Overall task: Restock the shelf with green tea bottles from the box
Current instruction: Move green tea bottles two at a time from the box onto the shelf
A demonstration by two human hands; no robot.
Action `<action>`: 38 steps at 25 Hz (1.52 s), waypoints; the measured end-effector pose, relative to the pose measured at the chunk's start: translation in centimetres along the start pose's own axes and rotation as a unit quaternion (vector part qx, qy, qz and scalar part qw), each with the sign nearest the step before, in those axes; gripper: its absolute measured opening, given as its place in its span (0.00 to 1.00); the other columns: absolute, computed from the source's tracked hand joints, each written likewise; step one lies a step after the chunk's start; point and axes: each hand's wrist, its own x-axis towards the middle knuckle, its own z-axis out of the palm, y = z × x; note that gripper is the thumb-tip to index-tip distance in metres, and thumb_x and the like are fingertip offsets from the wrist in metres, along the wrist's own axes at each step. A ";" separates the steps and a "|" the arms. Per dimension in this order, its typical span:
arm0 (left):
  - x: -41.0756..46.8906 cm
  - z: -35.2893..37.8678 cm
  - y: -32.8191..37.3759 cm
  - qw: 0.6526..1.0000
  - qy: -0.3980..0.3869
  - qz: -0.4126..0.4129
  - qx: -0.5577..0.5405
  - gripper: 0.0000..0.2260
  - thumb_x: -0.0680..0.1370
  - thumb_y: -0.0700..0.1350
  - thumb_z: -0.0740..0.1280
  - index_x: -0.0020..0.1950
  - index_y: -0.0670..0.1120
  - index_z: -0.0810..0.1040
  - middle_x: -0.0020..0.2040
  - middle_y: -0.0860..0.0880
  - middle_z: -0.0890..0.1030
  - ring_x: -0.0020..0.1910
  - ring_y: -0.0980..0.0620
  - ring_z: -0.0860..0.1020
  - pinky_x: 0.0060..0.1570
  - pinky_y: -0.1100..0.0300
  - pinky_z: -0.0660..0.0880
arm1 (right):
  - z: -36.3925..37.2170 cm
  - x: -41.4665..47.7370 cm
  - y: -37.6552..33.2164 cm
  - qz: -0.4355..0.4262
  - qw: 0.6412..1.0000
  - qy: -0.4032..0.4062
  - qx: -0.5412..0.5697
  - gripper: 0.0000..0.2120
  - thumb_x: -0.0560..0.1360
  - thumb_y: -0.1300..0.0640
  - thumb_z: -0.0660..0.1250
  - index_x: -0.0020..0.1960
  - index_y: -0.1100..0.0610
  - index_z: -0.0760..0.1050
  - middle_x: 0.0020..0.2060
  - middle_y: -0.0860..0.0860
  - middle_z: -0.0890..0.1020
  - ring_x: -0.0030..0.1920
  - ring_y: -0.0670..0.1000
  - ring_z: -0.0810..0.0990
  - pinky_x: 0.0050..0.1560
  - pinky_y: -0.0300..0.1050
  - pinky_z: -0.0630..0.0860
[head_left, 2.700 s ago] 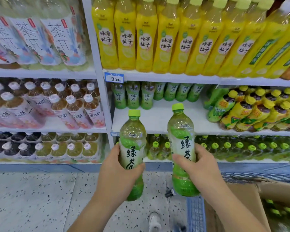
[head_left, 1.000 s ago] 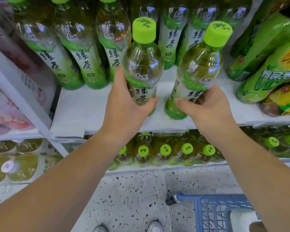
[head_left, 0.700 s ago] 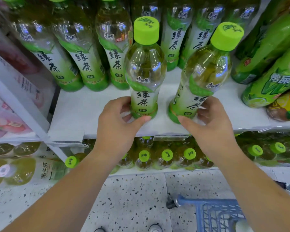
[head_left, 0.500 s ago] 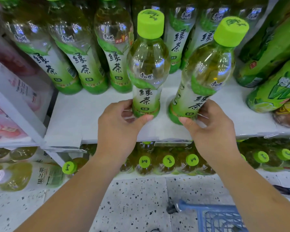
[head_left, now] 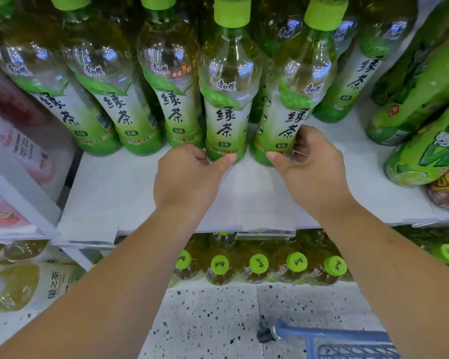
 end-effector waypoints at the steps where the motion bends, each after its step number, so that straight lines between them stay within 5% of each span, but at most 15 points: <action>1: 0.0 0.1 0.3 1.000 0.003 -0.001 0.006 0.20 0.68 0.66 0.77 0.34 0.52 0.74 0.37 0.55 0.82 0.41 0.52 0.82 0.46 0.50 0.81 | 0.1 0.4 -0.1 -0.003 1.000 -0.001 0.001 0.20 0.72 0.55 0.77 0.63 0.50 0.78 0.51 0.39 0.83 0.54 0.40 0.82 0.55 0.29 0.76; 5: 0.1 0.3 1.1 1.000 0.005 0.003 0.025 0.26 0.68 0.67 0.75 0.41 0.42 0.83 0.38 0.46 0.85 0.39 0.46 0.83 0.43 0.46 0.82 | 0.6 1.3 -0.3 -0.003 1.000 -0.002 0.009 0.20 0.73 0.55 0.77 0.63 0.51 0.78 0.53 0.43 0.84 0.55 0.43 0.82 0.59 0.42 0.79; 11: 0.9 0.4 1.5 1.000 -0.008 -0.012 -0.007 0.26 0.68 0.66 0.76 0.37 0.41 0.85 0.30 0.45 0.82 0.35 0.43 0.81 0.40 0.49 0.81 | 1.1 1.9 -0.1 0.013 1.000 -0.004 0.026 0.21 0.72 0.54 0.77 0.64 0.52 0.79 0.52 0.41 0.85 0.53 0.40 0.82 0.57 0.40 0.79; 17: 1.2 0.9 1.4 0.999 0.012 -0.039 -0.031 0.21 0.68 0.65 0.77 0.27 0.52 0.78 0.33 0.52 0.83 0.41 0.46 0.83 0.46 0.48 0.82 | 1.8 1.5 0.3 0.014 0.998 -0.001 0.064 0.21 0.73 0.54 0.77 0.66 0.52 0.80 0.53 0.44 0.86 0.54 0.48 0.84 0.61 0.48 0.79; 23: 1.0 1.0 1.6 0.999 0.019 -0.043 -0.013 0.21 0.69 0.68 0.74 0.28 0.54 0.76 0.33 0.57 0.80 0.41 0.47 0.81 0.42 0.54 0.78 | 2.0 1.8 0.6 0.037 0.996 -0.006 0.085 0.23 0.71 0.52 0.77 0.66 0.52 0.80 0.55 0.45 0.86 0.57 0.47 0.84 0.64 0.51 0.78; 29: 1.3 -0.1 1.6 0.997 -0.066 -0.019 -0.028 0.19 0.74 0.58 0.71 0.34 0.43 0.80 0.31 0.47 0.81 0.41 0.41 0.82 0.42 0.47 0.81 | 1.6 2.2 -0.4 0.106 0.983 -0.052 0.143 0.20 0.74 0.61 0.76 0.65 0.55 0.80 0.56 0.47 0.86 0.57 0.46 0.84 0.64 0.47 0.78; 33: 1.2 -1.3 1.3 0.982 -0.168 -0.026 -0.083 0.21 0.72 0.55 0.69 0.57 0.40 0.82 0.45 0.46 0.82 0.50 0.39 0.82 0.52 0.41 0.82 | 1.0 1.3 -2.5 0.160 0.976 -0.030 0.147 0.12 0.75 0.55 0.75 0.55 0.42 0.79 0.45 0.37 0.86 0.47 0.36 0.83 0.48 0.39 0.76; 35: 0.7 -2.4 1.1 0.976 -0.200 -0.025 -0.087 0.24 0.75 0.56 0.69 0.68 0.46 0.77 0.53 0.52 0.81 0.53 0.47 0.81 0.54 0.49 0.80 | 0.4 0.2 -3.3 0.186 0.970 -0.015 0.155 0.14 0.76 0.54 0.73 0.59 0.44 0.77 0.43 0.37 0.85 0.47 0.38 0.83 0.52 0.43 0.76; 38: -0.9 -4.3 0.6 0.970 -0.214 -0.008 -0.110 0.23 0.77 0.58 0.69 0.70 0.51 0.73 0.49 0.61 0.77 0.48 0.63 0.77 0.42 0.63 0.72 | 0.0 -2.8 -4.3 0.225 0.961 -0.015 0.163 0.28 0.77 0.51 0.71 0.75 0.52 0.68 0.55 0.46 0.80 0.56 0.52 0.81 0.58 0.51 0.78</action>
